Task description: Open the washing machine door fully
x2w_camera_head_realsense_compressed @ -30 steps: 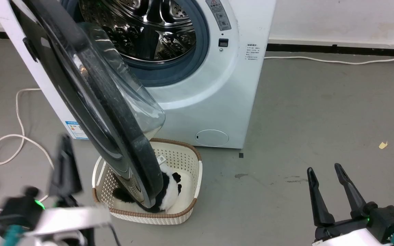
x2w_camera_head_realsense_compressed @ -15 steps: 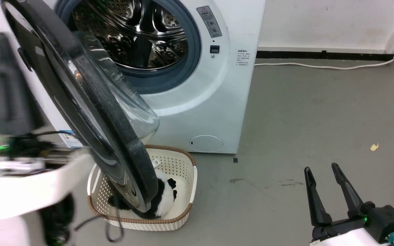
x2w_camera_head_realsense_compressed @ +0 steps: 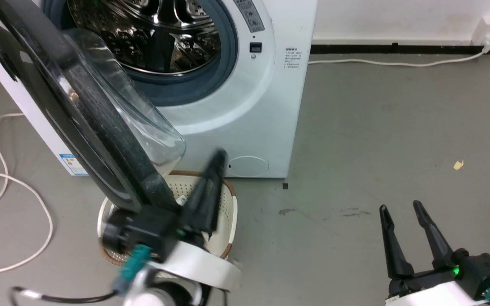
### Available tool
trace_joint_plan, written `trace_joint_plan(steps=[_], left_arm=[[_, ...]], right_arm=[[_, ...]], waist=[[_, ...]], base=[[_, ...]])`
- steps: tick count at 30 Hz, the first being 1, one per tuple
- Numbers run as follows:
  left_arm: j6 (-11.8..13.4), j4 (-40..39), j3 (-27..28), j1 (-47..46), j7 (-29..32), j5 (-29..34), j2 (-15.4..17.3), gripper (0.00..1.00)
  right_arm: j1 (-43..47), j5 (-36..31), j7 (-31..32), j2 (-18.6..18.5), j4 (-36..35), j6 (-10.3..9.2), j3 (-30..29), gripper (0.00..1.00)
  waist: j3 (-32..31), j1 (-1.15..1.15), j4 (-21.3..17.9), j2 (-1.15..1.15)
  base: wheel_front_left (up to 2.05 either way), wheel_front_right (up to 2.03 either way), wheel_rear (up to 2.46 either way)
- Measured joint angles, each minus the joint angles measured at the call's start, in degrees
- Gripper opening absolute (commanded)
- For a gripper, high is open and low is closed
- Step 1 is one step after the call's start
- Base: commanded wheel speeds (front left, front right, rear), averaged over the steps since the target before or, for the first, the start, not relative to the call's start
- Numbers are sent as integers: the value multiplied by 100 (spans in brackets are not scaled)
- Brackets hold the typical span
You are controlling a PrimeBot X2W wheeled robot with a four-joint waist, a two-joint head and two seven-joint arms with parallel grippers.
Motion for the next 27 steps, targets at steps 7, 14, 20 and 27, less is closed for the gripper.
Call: trace_joint_plan(steps=[7,14,20,27], left_arm=[[285,918,-156,98,-141,-244,-23,0],[475,1552,91,71,-352,-458,-23,0],[479,1790,249,80,-493,-613,0,0],[479,1913,263,191,-558,-704,-4,0]], right_arm=[[-77,44,0,0,2,0,-15,100],[-85,51,0,0,8,0,30,100],[-82,51,0,1,38,0,9,100],[-71,48,0,2,49,0,-2,100]], waist=[[133,0,30,0],[204,0,148,0],[169,0,347,0],[88,0,761,0]], base=[[0,0,0],[0,0,0],[0,0,0],[0,0,0]])
